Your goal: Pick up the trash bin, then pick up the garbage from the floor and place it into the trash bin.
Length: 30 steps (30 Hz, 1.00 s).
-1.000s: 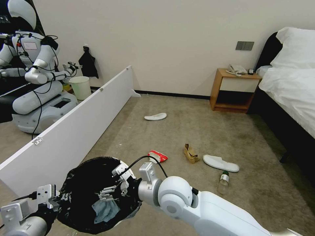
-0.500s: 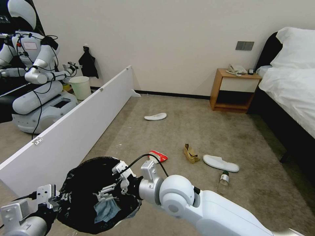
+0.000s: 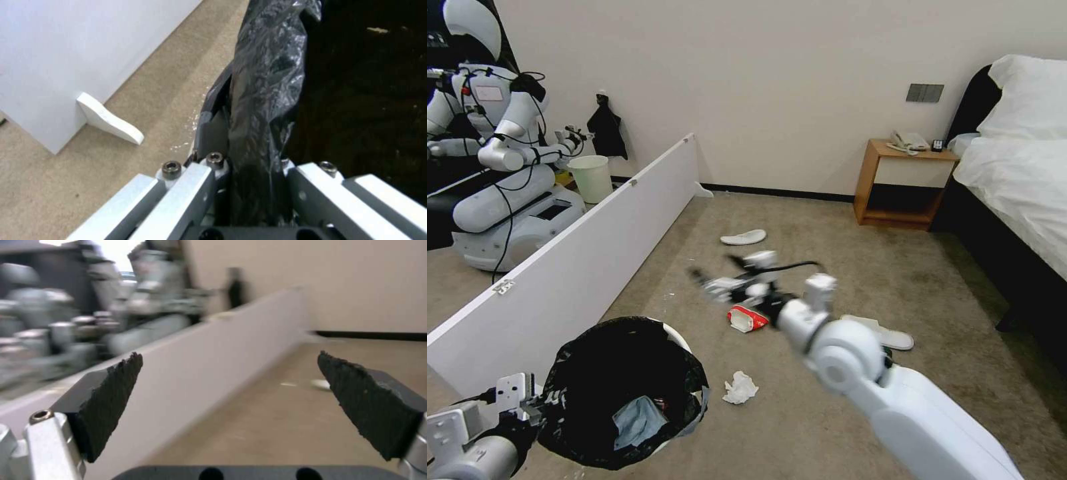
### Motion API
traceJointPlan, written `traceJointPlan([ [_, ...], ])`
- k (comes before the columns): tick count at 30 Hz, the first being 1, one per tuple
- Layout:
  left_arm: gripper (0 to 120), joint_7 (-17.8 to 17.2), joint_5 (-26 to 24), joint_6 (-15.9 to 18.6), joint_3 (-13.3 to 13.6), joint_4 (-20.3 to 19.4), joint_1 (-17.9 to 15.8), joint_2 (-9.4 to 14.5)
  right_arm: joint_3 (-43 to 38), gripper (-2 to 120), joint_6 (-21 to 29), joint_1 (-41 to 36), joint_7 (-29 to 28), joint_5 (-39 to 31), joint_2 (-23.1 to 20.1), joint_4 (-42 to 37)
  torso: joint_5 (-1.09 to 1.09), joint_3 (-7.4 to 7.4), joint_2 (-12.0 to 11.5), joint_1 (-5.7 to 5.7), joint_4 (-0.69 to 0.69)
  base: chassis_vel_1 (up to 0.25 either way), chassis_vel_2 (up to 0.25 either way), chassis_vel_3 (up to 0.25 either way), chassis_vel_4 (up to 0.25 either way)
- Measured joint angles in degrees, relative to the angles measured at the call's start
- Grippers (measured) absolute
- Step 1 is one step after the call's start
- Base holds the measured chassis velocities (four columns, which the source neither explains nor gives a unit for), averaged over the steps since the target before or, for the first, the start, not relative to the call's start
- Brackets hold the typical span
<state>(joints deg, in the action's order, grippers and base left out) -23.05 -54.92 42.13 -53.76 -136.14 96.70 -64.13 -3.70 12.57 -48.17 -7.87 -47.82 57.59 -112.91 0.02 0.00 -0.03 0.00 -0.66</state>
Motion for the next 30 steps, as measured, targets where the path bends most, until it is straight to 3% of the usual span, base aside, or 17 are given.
traceJointPlan([
  [2, 3, 0.15, 0.53, 0.00, 0.05, 0.17, -0.02, -0.11, -3.30, 100, -0.42, -3.68, -0.15, 2.39, -0.39, -0.59, 0.00, 0.00, 0.00, 0.00, -0.02, 0.000, 0.000, 0.000, 0.000],
  [4, 3, 0.76, 1.62, 0.00, 0.02, 0.19, 0.68, -0.49, -11.04, 100, -0.74, -12.21, -0.10, 7.50, -0.73, -2.61, 0.00, 0.00, 0.00, 0.00, 0.01, 0.000, 0.000, 0.000, 0.000],
  [7, 3, 1.13, 2.26, 0.00, -0.04, 0.18, 1.12, -0.64, -14.35, 100, -1.11, -16.32, 0.22, 10.29, -0.81, -3.49, -0.02, -0.01, 0.00, 0.00, 0.02, 0.000, 0.000, 0.000, 0.000],
  [8, 3, 1.51, 3.17, -0.31, -0.09, 0.21, 1.55, -0.87, -18.69, 100, -2.04, -21.85, 0.67, 13.70, -0.42, -4.40, 0.00, -0.01, 0.00, 0.00, 0.01, 0.000, 0.000, 0.000, 0.000],
  [9, 3, 1.85, 3.93, -0.71, -0.12, 0.22, 1.88, -1.22, -22.42, 100, -2.81, -26.00, 0.86, 15.87, 0.67, -5.26, 0.00, -0.01, 0.00, 0.00, -0.02, 0.000, 0.000, 0.000, 0.000],
  [13, 3, 2.10, 4.43, -1.09, 0.03, 0.22, 2.00, -1.80, -27.18, 100, -3.45, -30.76, 0.87, 18.22, 2.91, -6.65, -0.02, -0.01, 0.00, 0.00, 0.01, 0.000, 0.000, 0.000, 0.000],
  [15, 3, 2.42, 5.68, -2.07, 0.29, 0.66, 1.78, -2.34, -33.71, 100, -5.70, -36.08, 2.01, 22.18, 7.13, -7.90, -0.03, -0.01, 0.00, 0.00, 0.02, 0.000, 0.000, 0.000, 0.000],
  [19, 3, 2.53, 6.00, -2.65, 0.05, 1.15, 1.71, -2.63, -38.43, 100, -7.51, -39.98, 3.26, 25.89, 10.79, -8.75, -0.02, -0.01, 0.00, 0.00, 0.01, 0.000, 0.000, 0.000, 0.000],
  [21, 3, 2.54, 6.05, -2.90, -0.61, 2.09, 2.07, -2.70, -42.72, 100, -11.66, -44.86, 6.49, 28.58, 14.70, -9.08, -0.02, -0.01, 0.00, 0.00, -0.02, 0.000, 0.000, 0.000, 0.000],
  [30, 3, 1.75, 3.87, -2.71, -1.55, 3.29, 2.65, -1.65, -43.62, 100, -16.26, -48.65, 11.40, 33.62, 18.53, -8.87, -0.03, -0.01, 0.00, -0.01, 0.02, 0.000, 0.000, 0.000, 0.000],
])
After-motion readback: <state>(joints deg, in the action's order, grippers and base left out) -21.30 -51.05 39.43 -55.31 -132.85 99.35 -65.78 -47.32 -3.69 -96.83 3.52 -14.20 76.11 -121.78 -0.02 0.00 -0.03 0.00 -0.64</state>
